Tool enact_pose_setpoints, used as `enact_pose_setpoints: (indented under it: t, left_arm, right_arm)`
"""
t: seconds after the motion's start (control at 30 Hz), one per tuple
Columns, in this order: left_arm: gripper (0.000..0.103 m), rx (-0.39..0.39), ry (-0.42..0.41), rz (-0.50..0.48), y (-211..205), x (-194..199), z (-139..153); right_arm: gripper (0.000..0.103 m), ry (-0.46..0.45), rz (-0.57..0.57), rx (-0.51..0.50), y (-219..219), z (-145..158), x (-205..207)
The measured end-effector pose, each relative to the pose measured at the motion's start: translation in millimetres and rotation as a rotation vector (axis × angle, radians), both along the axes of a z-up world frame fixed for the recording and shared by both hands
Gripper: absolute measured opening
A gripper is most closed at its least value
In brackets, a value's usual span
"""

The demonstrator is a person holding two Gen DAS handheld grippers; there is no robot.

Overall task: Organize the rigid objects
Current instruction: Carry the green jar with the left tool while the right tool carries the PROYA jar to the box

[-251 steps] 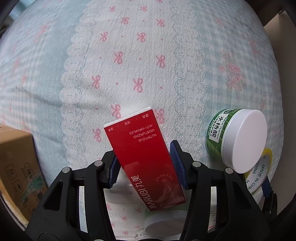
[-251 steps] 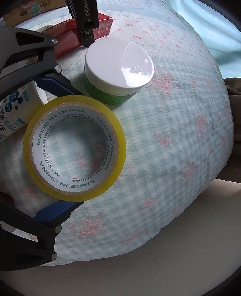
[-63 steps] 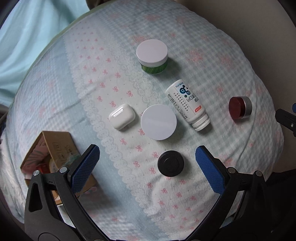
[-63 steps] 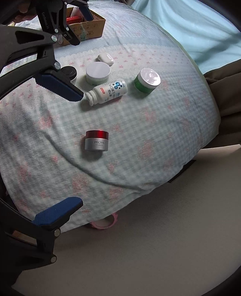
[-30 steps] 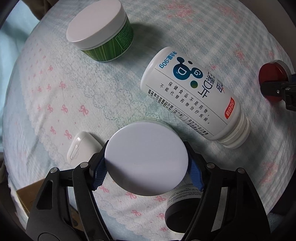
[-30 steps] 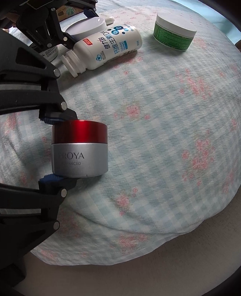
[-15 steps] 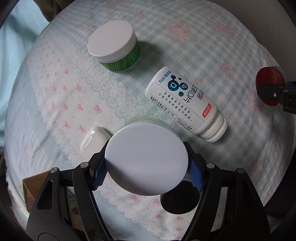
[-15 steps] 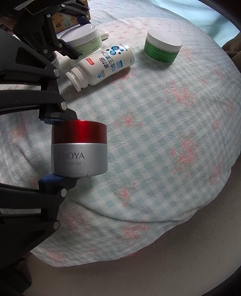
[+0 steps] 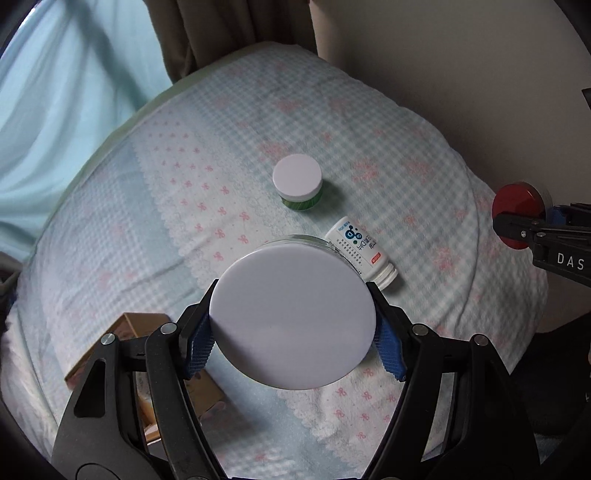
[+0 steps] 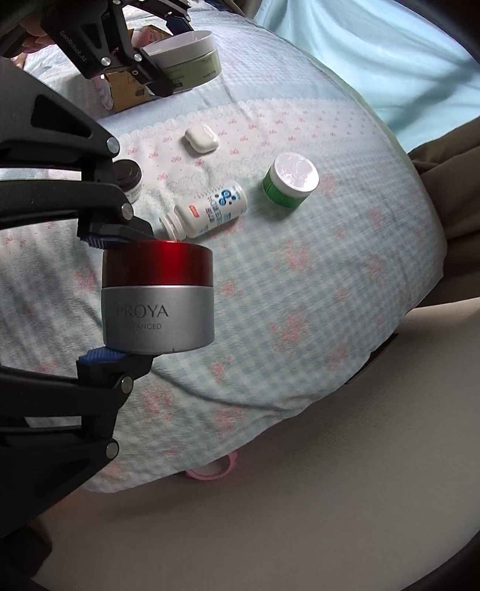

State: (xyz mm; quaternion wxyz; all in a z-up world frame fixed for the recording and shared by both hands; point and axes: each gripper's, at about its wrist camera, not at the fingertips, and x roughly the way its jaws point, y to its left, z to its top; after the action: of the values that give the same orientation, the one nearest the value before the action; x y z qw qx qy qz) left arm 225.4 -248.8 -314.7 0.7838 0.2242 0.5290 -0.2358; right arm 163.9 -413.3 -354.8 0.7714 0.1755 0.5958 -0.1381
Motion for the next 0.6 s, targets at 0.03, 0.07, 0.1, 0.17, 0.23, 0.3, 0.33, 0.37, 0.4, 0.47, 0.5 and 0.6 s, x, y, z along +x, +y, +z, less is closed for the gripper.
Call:
enact_pose_setpoints:
  t: [0.03,0.07,0.1,0.17,0.23,0.3,0.33,0.37,0.4,0.47,0.5,0.6]
  left_arm:
    - [0.07,-0.012,-0.019,0.01,9.4,-1.8,13.0]
    - [0.07,-0.024,-0.04,0.02,18.5,-4.6,27.2]
    - [0.07,-0.037,-0.06,0.03,28.4,-7.0,41.2]
    - [0.07,-0.061,-0.093,0.06,48.4,-11.6,65.5]
    - [0.07,-0.089,-0.115,0.093,72.8,-14.9,87.7]
    - [0.07,-0.11,-0.139,0.124,98.7,-19.6,107.1]
    - [0.07,-0.115,-0.152,0.137,113.1,-22.1,114.8]
    - [0.07,-0.117,-0.165,0.149,127.6,-24.1,121.6]
    - [0.07,-0.118,-0.179,0.162,142.0,-26.8,128.1]
    - [0.07,-0.111,-0.208,0.186,174.3,-33.1,138.7]
    - [0.07,-0.107,-0.216,0.196,190.4,-35.2,143.1]
    - [0.07,-0.111,-0.21,0.238,243.6,-38.3,153.2]
  right_arm:
    - [0.038,-0.022,0.012,-0.009,6.3,10.9,0.5]
    - [0.038,-0.046,0.025,-0.017,11.3,21.7,0.1]
    - [0.038,-0.069,0.04,-0.027,18.9,33.1,-1.3]
    - [0.038,-0.111,0.074,-0.049,35.7,57.6,-2.1]
    - [0.038,-0.147,0.106,-0.064,54.9,80.2,-2.8]
    - [0.038,-0.175,0.135,-0.071,75.7,99.2,-3.3]
    - [0.038,-0.189,0.15,-0.072,87.2,107.5,-3.4]
    - [0.038,-0.203,0.167,-0.074,99.7,116.0,-3.7]
    - [0.038,-0.214,0.184,-0.078,113.6,124.4,-3.5]
    - [0.038,-0.234,0.218,-0.083,142.9,137.6,-3.1]
    - [0.038,-0.241,0.234,-0.083,158.0,141.9,-2.7]
    - [0.038,-0.254,0.272,-0.075,207.4,152.9,0.2]
